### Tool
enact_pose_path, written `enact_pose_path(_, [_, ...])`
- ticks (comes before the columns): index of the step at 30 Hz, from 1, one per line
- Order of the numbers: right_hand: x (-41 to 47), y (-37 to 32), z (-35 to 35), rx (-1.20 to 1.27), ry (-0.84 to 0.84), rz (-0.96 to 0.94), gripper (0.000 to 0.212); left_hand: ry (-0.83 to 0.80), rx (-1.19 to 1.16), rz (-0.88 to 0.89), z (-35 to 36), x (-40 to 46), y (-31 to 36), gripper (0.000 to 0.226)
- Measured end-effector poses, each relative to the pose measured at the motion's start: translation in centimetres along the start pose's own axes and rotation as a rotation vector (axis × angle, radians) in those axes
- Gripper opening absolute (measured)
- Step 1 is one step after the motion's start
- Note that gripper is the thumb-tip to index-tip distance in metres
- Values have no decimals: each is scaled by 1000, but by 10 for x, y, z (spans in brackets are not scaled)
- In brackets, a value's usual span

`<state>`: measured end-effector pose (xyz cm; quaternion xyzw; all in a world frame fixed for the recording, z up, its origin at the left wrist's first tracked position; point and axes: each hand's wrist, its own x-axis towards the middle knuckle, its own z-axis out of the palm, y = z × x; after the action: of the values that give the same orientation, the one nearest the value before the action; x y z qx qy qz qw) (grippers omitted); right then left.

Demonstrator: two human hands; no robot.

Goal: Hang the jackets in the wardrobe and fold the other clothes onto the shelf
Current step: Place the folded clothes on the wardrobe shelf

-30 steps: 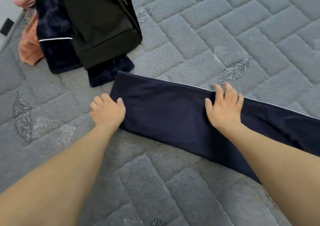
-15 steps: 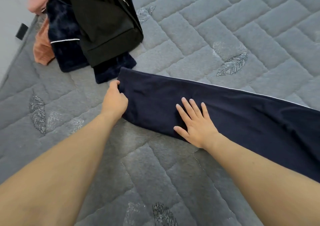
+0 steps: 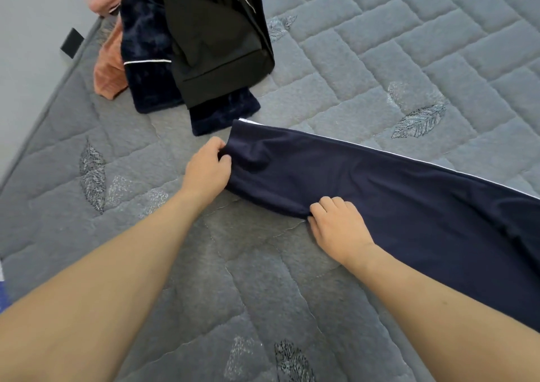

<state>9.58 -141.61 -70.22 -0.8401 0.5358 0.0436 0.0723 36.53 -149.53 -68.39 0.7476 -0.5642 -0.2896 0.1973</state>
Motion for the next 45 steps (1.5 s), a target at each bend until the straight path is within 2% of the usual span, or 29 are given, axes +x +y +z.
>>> enact_pose_path(2, [4, 6, -6, 39, 93, 55, 18, 26, -174, 17, -3, 9, 17, 9])
enact_pose_path(5, [12, 17, -12, 125, 292, 216, 8, 38, -440, 44, -6, 22, 35, 20])
enact_pose_path(6, [12, 19, -12, 144, 309, 241, 21, 13, -506, 8, -5, 26, 34, 22])
enact_pose_path(8, [9, 18, -9, 156, 222, 175, 41, -57, -500, -127, 3, 28, 19, 17])
enact_pose_path(10, [3, 12, -1, 43, 103, 38, 50, -117, -375, -309, 13, 23, -5, 11])
enact_pose_path(11, [-1, 8, 4, -25, 46, -12, 50, -129, -327, -385, 17, 20, -17, 10])
enact_pose_path(13, [-5, 2, 10, -91, -10, -14, 36, -129, -267, -451, 21, 18, -27, 11])
enact_pose_path(14, [-5, 1, 12, -96, -15, 11, 31, -135, -237, -447, 22, 20, -28, 12])
enact_pose_path(17, [0, 0, 14, -70, -28, 35, 35, -163, -151, -424, 22, 23, -28, 18])
enact_pose_path(20, [-2, 4, 16, 49, -215, 100, 53, -150, -28, -419, 25, 21, -29, 23])
enact_pose_path(23, [-17, 9, 17, 73, -307, 231, 62, -83, -62, -457, 27, 17, -30, 25])
enact_pose_path(25, [-27, 9, 17, 2, -294, 227, 50, -100, -64, -499, 24, 14, -29, 28])
enact_pose_path(29, [-28, 4, 16, -17, -327, 118, 17, -172, 293, -552, 21, 11, -22, 53])
enact_pose_path(31, [-22, 4, 12, -15, -392, 110, 10, -159, 310, -564, 22, 13, -13, 62])
enact_pose_path(32, [-18, 4, 10, -2, -412, 125, 13, -144, 289, -545, 23, 14, -9, 63])
enact_pose_path(35, [-14, 2, 11, 53, -451, 200, 22, -149, 159, -493, 25, 17, -3, 56])
enact_pose_path(40, [-5, 8, 17, 148, -545, 209, 20, -200, 54, -418, 27, 16, -4, 22])
enact_pose_path(42, [-11, 19, 15, 334, -526, 194, 15, -163, -7, -364, 27, 14, 0, 11])
enact_pose_path(43, [-20, 24, 12, 412, -458, 163, 12, -131, -63, -345, 26, 12, 4, 9])
enact_pose_path(45, [-49, 40, 10, 345, -180, 58, 20, -48, -268, -385, 28, 5, 19, 17])
